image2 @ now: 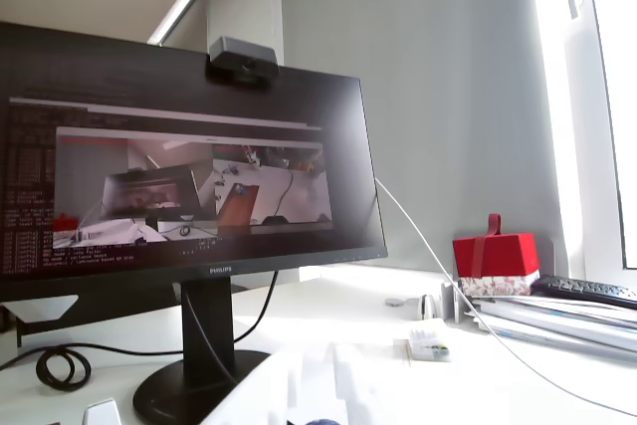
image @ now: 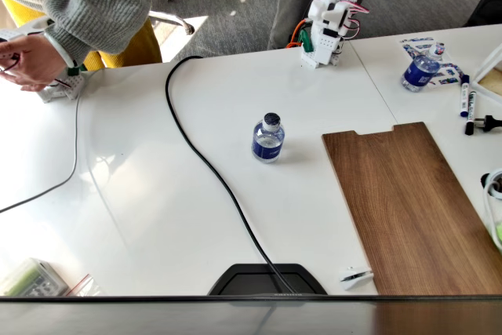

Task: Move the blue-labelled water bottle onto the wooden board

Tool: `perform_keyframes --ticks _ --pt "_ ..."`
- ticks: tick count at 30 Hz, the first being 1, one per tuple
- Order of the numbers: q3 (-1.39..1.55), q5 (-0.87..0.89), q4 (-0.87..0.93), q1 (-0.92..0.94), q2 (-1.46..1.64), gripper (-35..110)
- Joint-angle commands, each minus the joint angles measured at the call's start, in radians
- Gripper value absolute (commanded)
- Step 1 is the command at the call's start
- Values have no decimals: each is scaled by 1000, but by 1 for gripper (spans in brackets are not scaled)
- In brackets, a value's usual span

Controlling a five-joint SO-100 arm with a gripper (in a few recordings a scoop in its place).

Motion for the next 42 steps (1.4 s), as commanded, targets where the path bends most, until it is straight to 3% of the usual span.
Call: perform_keyframes --ticks 1,23,28,42 --pt "14 -23 2 21 11 4" --pt "14 -31 12 25 11 5" --pt "-6 -5 -20 21 11 20" --pt "-307 35 218 12 -61 26"
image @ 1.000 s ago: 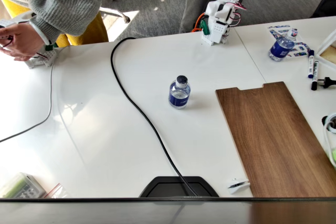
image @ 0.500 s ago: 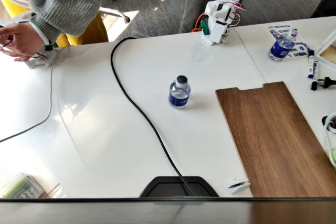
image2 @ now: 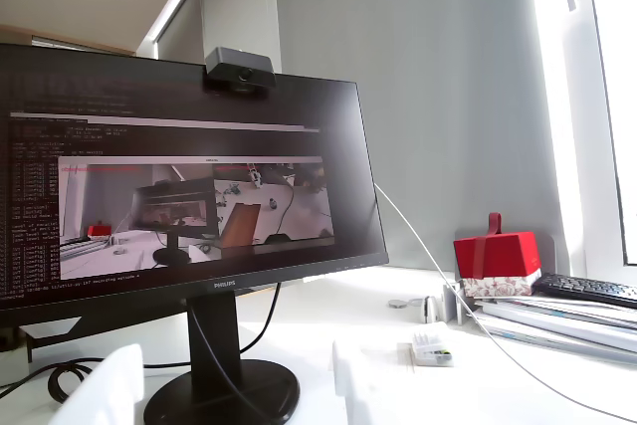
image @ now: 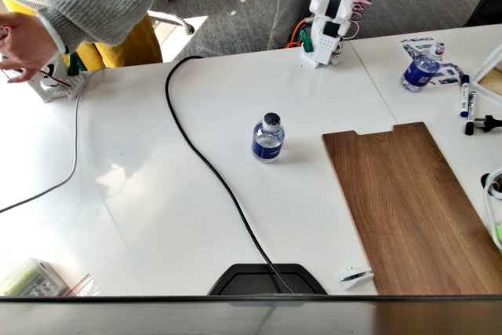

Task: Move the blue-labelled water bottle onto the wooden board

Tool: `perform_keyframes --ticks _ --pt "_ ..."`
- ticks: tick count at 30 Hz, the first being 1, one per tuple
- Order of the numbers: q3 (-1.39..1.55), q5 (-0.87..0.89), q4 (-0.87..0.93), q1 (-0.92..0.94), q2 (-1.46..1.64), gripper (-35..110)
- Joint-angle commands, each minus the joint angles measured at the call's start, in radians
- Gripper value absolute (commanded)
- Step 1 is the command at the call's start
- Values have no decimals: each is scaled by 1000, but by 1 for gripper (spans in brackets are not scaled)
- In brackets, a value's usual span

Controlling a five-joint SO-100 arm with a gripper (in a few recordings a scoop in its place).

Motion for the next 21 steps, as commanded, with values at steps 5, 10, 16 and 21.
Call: perform_keyframes --ticks 5,10,16,21 --pt "-241 8 -54 6 -264 27" --pt "-357 6 -175 11 -465 28" --pt "-584 -25 -107 9 -647 28" --pt "-762 -69 -110 8 -815 28"
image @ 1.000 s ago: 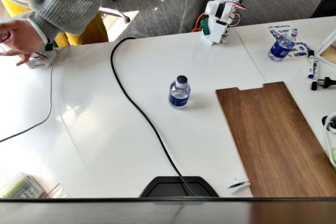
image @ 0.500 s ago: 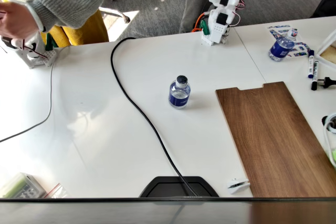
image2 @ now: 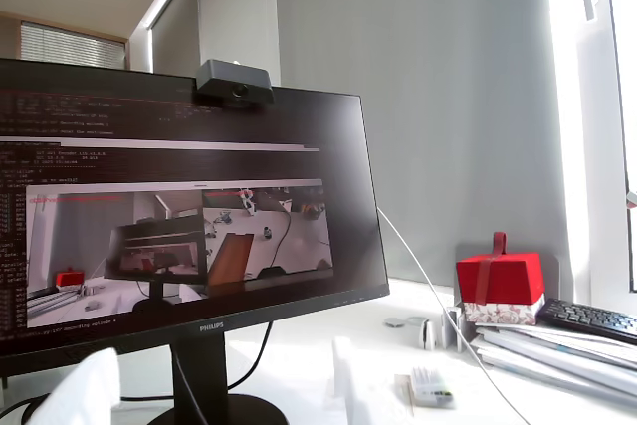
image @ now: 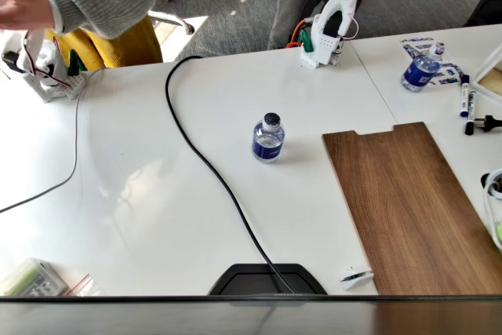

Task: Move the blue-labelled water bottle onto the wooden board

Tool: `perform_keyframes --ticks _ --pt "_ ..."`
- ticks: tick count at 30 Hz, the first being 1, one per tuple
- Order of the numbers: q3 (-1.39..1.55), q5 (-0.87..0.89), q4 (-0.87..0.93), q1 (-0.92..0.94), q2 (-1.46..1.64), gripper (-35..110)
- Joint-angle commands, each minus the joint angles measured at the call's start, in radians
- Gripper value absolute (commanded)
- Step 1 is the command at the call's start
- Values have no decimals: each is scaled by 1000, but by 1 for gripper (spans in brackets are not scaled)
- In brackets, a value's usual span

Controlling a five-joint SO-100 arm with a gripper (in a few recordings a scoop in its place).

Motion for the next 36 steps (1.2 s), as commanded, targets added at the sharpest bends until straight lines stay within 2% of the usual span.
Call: perform_keyframes --ticks 1,4,6,12,20,27,30,36 --pt "-130 -52 -11 6 -75 29" --pt "-190 -118 18 6 -144 30" --pt "-245 -166 106 6 -192 30" --pt "-252 -252 143 9 -291 30" --pt "-245 -319 278 9 -367 31" --pt "-245 -354 311 40 -439 33" --pt "-244 -336 316 48 -477 33" --pt "-196 -155 227 43 -545 33"
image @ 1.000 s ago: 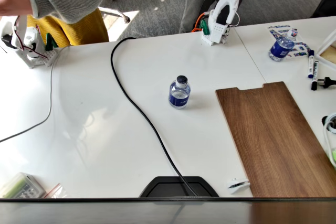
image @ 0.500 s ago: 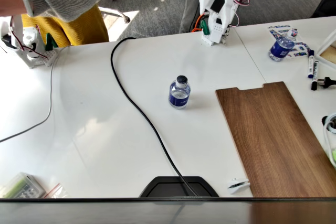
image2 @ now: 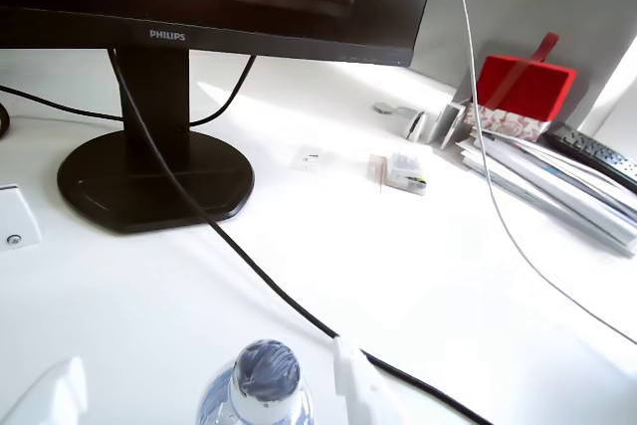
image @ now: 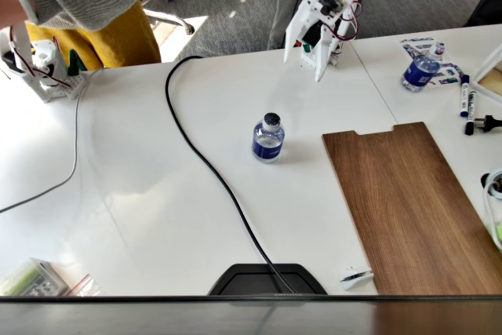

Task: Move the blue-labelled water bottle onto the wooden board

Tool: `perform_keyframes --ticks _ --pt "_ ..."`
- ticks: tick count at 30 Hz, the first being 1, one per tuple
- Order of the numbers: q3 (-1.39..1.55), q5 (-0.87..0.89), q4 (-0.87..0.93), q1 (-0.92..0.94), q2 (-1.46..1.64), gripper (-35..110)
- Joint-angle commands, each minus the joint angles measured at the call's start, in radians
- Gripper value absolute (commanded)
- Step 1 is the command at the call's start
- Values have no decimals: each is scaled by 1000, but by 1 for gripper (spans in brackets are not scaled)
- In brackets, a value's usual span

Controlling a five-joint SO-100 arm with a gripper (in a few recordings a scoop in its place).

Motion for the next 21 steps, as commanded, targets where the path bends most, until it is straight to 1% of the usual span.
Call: perform_keyframes --ticks 1,8,11,17,21 --pt "21 78 -44 15 -3 33" --pt "40 156 -64 15 -40 34" --pt "92 178 -153 20 -55 34" --pt "104 196 -190 15 -78 34" --pt "106 196 -249 18 -114 35"
